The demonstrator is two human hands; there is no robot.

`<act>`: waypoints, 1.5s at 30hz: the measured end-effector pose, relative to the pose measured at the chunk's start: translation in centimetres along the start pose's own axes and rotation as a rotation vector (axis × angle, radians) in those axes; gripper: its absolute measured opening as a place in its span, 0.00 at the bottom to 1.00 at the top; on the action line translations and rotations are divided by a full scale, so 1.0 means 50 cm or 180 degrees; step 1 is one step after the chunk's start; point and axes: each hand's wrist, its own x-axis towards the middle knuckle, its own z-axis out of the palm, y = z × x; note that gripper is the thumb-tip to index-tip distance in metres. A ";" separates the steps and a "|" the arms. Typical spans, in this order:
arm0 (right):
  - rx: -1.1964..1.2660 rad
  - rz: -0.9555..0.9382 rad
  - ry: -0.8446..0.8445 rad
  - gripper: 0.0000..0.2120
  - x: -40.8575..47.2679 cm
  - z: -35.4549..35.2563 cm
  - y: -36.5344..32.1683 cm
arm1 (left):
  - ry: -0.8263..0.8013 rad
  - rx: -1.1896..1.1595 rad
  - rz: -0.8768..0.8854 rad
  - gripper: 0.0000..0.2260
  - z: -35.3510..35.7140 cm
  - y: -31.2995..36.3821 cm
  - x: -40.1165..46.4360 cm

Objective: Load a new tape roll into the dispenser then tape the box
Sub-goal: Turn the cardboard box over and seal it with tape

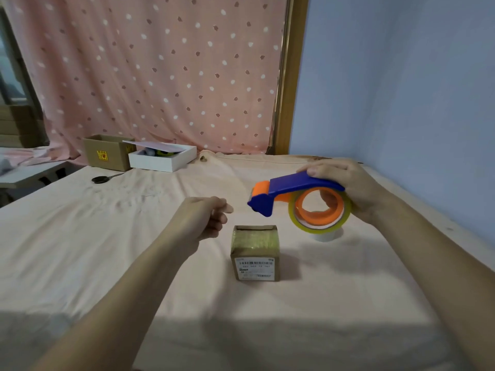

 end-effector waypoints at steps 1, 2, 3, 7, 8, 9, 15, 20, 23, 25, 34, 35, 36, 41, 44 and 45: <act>-0.0005 0.0032 -0.0016 0.08 0.000 -0.007 0.001 | -0.0059 0.0036 -0.0016 0.12 -0.002 -0.007 -0.001; 0.0015 0.0062 -0.0049 0.10 0.000 -0.014 0.001 | -0.0108 0.0078 -0.0033 0.12 -0.003 -0.016 -0.002; 0.0033 0.0097 -0.0105 0.12 -0.002 -0.017 0.002 | -0.0126 0.0103 -0.0054 0.12 -0.003 -0.027 -0.003; -0.0385 0.0020 -0.0410 0.15 0.002 -0.016 -0.005 | -0.0030 0.0494 0.0082 0.15 -0.008 -0.066 0.003; -0.0469 -0.0034 -0.0413 0.13 0.003 -0.013 -0.010 | -0.0018 0.0614 0.0133 0.16 -0.009 -0.072 0.005; -0.0529 -0.0072 -0.0379 0.10 0.004 -0.010 -0.013 | -0.0026 0.0692 0.0160 0.17 -0.009 -0.077 0.006; -0.1012 -0.0080 -0.0386 0.07 0.020 0.017 -0.012 | -0.0200 0.0865 0.0016 0.18 -0.021 -0.118 0.020; -0.1186 -0.0111 -0.0448 0.05 0.029 0.029 -0.005 | -0.0275 0.0895 -0.0116 0.18 -0.020 -0.143 0.032; -0.1250 -0.0091 -0.0462 0.07 0.034 0.029 -0.003 | -0.0393 0.0798 -0.0166 0.18 -0.020 -0.153 0.037; -0.1271 -0.0063 -0.0462 0.08 0.035 0.026 -0.001 | -0.0466 0.0721 -0.0182 0.19 -0.018 -0.159 0.039; -0.1080 0.0032 -0.0481 0.06 0.033 0.014 0.027 | -0.0619 0.0100 -0.0630 0.23 0.006 -0.189 0.041; -0.1044 0.0045 -0.0488 0.06 0.032 0.012 0.030 | -0.0628 -0.0070 -0.0745 0.23 0.011 -0.191 0.042; -0.1006 0.0052 -0.0496 0.06 0.031 0.011 0.033 | -0.0647 -0.0224 -0.0827 0.23 0.014 -0.193 0.042; -0.0898 -0.0017 -0.0494 0.07 0.029 0.010 0.047 | -0.0516 -0.0350 -0.0604 0.21 0.036 -0.210 0.041; -0.0897 -0.0038 -0.0492 0.07 0.029 0.012 0.055 | -0.0260 0.0023 -0.0268 0.23 0.053 -0.223 0.029; -0.0885 -0.0036 -0.0491 0.07 0.029 0.011 0.057 | -0.0226 0.0254 -0.0155 0.25 0.057 -0.224 0.026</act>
